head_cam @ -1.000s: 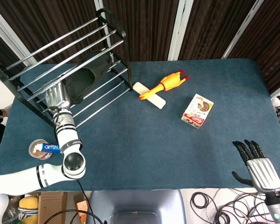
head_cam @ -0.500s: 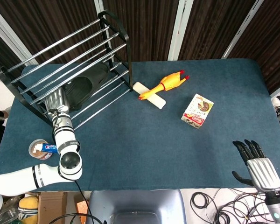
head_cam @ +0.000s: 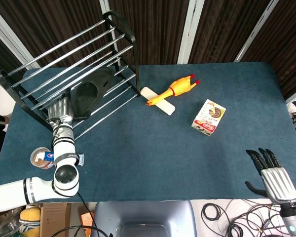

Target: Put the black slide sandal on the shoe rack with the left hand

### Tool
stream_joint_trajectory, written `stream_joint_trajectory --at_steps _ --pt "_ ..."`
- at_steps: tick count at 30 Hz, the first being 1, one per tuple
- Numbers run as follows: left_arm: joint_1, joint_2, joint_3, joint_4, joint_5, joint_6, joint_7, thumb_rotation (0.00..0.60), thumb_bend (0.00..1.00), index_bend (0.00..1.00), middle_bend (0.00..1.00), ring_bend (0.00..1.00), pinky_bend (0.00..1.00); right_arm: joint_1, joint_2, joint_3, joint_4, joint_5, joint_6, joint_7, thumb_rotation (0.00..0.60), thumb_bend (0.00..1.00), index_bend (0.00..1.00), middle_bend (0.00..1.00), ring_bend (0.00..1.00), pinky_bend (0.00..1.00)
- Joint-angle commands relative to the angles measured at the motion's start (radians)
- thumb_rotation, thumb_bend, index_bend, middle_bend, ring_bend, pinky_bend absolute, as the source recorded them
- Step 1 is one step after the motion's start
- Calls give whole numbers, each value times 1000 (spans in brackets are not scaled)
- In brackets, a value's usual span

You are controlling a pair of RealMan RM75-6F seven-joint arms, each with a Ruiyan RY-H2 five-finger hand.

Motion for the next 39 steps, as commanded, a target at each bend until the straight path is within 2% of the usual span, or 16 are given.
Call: stream_joint_trajectory --at_steps 1,5,8,12,18,25,29,32,36,39 --pt "3 24 -2 -28 -22 -32 -18 392 173 0 132 179 482 1 0 0 0 1 -3 -2 600 172 0 122 14 0" --pt "8 36 11 -32 12 -65 -68 365 171 0 126 169 414 1 1 0 0 -1 -2 0 600 172 0 126 18 0" --pt "21 43 30 -52 89 -94 -133 240 171 19 144 174 331 0 2 0 1 -1 0 3 600 172 0 127 19 0" --pt "43 58 48 -100 159 -148 -213 196 189 40 174 201 282 2 1 1 -1 1 -4 0 600 172 0 127 19 0" --pt "47 71 67 -129 198 -208 -302 193 231 36 186 211 285 -2 4 0 0 -2 5 5 600 172 0 127 19 0" --pt "53 86 145 -212 331 -197 -344 197 260 43 230 258 287 0 7 0 2 -2 0 10 600 172 0 127 19 0" --pt "64 107 220 -281 459 -136 -315 190 292 47 243 272 291 -4 10 -1 2 -6 8 16 600 172 0 128 19 0" --pt "79 132 281 -319 511 -67 -257 197 320 47 251 278 314 -8 13 0 3 -4 16 24 600 172 0 128 19 0" --pt "99 158 333 -327 505 -6 -204 204 385 41 253 277 325 -10 14 -2 3 -8 18 25 600 172 0 128 20 0" --pt "106 164 371 -309 508 38 -156 205 387 27 249 264 339 -12 14 -6 3 -16 20 23 600 172 0 131 21 0"
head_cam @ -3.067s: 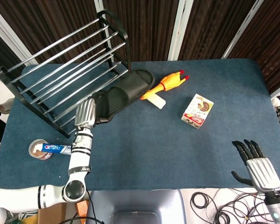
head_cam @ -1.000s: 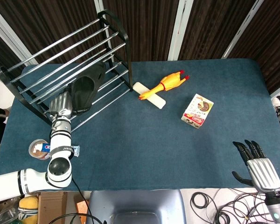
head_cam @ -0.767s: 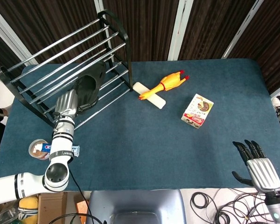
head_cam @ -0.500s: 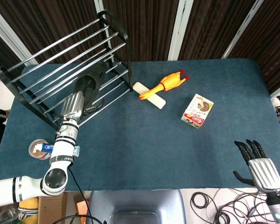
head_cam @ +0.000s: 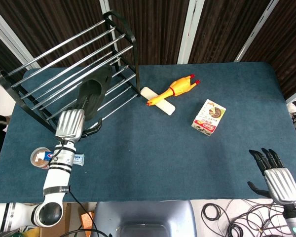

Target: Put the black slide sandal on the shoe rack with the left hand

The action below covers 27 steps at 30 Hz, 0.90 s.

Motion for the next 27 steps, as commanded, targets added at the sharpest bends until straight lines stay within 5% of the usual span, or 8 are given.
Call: stream_joint_trajectory --at_steps 1,27 --pt "16 13 42 11 5 45 47 206 385 23 248 260 342 -2 0 -2 1 -3 3 0 600 172 0 131 21 0" --pt "9 4 68 39 -88 28 83 234 368 0 279 300 441 -2 -1 2 0 4 -2 -5 600 172 0 135 25 4"
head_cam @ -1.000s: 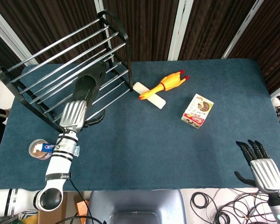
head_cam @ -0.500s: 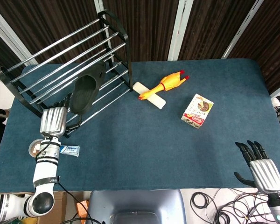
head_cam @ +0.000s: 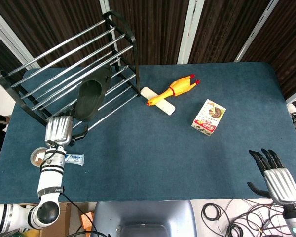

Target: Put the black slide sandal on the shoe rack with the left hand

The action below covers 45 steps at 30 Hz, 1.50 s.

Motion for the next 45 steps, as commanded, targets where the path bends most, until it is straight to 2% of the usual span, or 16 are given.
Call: stream_joint_trajectory --at_steps 1,9,26,31,34,40,45 --pt "0 -3 -1 0 -3 -4 -5 239 368 0 281 301 443 0 0 1 -1 0 0 -1 600 172 0 135 25 5" --pt "-17 -36 -19 30 13 -90 -78 295 368 0 287 307 447 0 -1 2 0 4 0 -3 600 172 0 135 25 9" --pt "-44 -122 -49 127 119 -153 -219 311 368 0 274 289 445 -1 1 1 0 -2 3 1 600 171 0 136 26 9" --pt "-57 -149 -56 198 126 -204 -261 315 368 0 272 286 441 -5 2 0 -1 -7 11 1 600 172 0 136 26 10" --pt "-63 -167 -55 238 170 -198 -277 314 369 1 270 282 431 -7 4 0 2 -8 15 9 600 172 0 137 27 10" --pt "-35 -150 -38 173 294 -149 -308 314 371 21 268 282 430 -5 5 3 5 1 9 15 600 172 0 137 27 10" --pt "-16 -135 -21 94 339 -143 -320 304 373 35 295 314 435 -6 3 1 0 -4 10 4 600 171 0 136 27 9"
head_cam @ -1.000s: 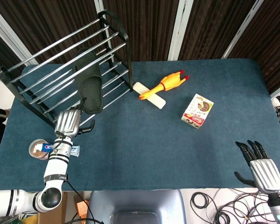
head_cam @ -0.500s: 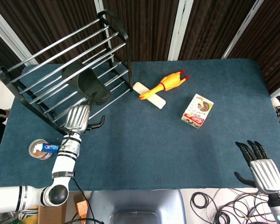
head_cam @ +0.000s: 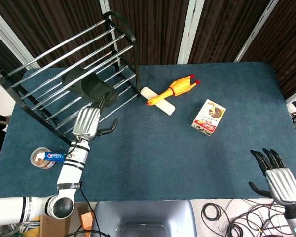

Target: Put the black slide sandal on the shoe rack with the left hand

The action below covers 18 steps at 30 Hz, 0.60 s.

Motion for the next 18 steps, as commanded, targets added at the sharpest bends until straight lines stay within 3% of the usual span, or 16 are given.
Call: stream_joint_trajectory --at_steps 1,4,7,11,18 --pt "16 8 16 -57 28 0 -20 301 374 37 303 323 436 -2 -2 0 -2 -1 4 -4 600 172 0 136 27 9" --pt "10 -17 19 -50 29 -25 -42 297 377 38 295 314 442 -3 -3 -1 -3 -1 3 -7 600 172 0 136 27 10" --pt "-6 -56 -11 -15 0 -74 -102 314 388 31 229 239 514 -1 -2 -2 -2 -4 0 -6 600 172 0 137 27 13" --pt "-27 -93 -71 52 -41 -172 -228 391 404 18 205 214 548 1 1 2 0 0 -1 6 600 171 0 137 27 17" --pt "-63 -129 -96 173 -76 -241 -280 402 406 0 169 179 516 -1 10 3 4 -1 8 31 600 172 0 136 27 20"
